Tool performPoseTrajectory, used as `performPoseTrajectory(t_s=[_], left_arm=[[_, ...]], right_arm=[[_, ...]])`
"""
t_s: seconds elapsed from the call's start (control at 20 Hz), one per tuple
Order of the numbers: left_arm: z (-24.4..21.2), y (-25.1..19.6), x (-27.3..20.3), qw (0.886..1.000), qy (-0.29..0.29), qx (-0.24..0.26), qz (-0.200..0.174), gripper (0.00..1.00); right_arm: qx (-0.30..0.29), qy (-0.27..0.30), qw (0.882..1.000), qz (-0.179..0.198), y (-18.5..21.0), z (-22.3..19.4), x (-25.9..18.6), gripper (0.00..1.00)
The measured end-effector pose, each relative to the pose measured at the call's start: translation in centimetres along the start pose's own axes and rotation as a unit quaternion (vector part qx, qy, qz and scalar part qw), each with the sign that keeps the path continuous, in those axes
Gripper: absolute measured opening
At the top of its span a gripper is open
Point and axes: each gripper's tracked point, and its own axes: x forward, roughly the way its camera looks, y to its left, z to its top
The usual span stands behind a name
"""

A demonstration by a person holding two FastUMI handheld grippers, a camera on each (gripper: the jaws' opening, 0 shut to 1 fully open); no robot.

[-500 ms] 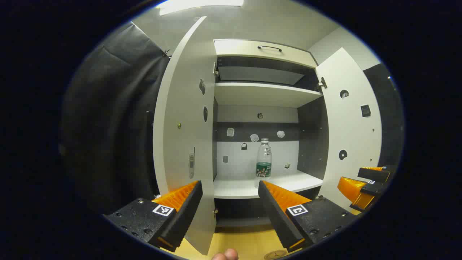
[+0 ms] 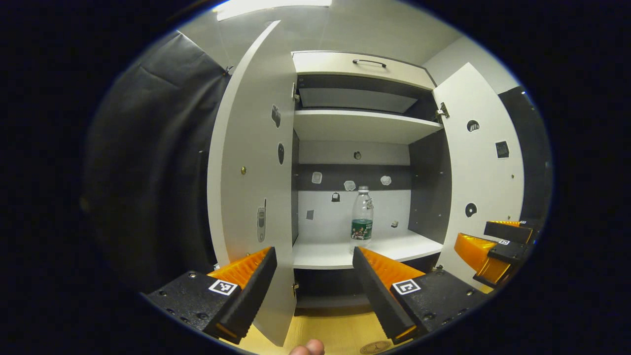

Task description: Grasp the bottle in the cabinet with the left hand and place it on the coaster, then close the right door with the right hand and the left door with the left hand.

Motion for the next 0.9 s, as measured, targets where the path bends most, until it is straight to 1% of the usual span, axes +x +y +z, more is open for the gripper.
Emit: performPoseTrajectory(t_s=[0.05, 0.1, 0.3, 0.65, 0.7, 0.75, 0.8, 0.9], left_arm=[[0.1, 0.1, 0.0, 1.0, -0.002, 0.001, 0.003, 0.98], [0.1, 0.1, 0.0, 1.0, -0.003, 0.003, 0.005, 0.97], [0.4, -0.1, -0.1, 1.0, -0.004, 0.004, 0.01, 0.98], [-0.8, -0.6, 0.7, 1.0, 0.007, 0.006, 0.008, 0.98], [-1.0, -0.7, 1.0, 1.0, 0.008, 0.007, 0.008, 0.98], [-1.1, -0.9, 1.3, 1.0, 0.01, 0.007, 0.006, 0.98], [-1.3, -1.1, 1.7, 1.0, 0.011, 0.007, 0.005, 0.98], [-1.5, -1.7, 2.9, 1.0, 0.013, 0.004, -0.003, 0.98]], right_arm=[[0.005, 0.002, 1.0, 0.005, 0.1, 0.1, 0.0, 0.97], [0.004, 0.0, 1.0, 0.005, 0.0, 0.2, 0.0, 1.0], [0.003, -0.001, 1.0, 0.011, -0.2, 0.4, 0.0, 1.0], [-0.003, 0.009, 1.0, 0.012, -0.8, -0.3, 0.5, 1.0], [-0.005, 0.01, 1.0, 0.013, -0.9, -0.3, 0.4, 0.96], [-0.006, 0.012, 1.0, 0.012, -0.9, -0.5, 0.4, 0.96], [-0.006, 0.013, 1.0, 0.011, -1.1, -0.6, 0.5, 1.0], [-0.003, 0.019, 1.0, 0.011, -1.3, -0.9, 0.7, 1.0]])
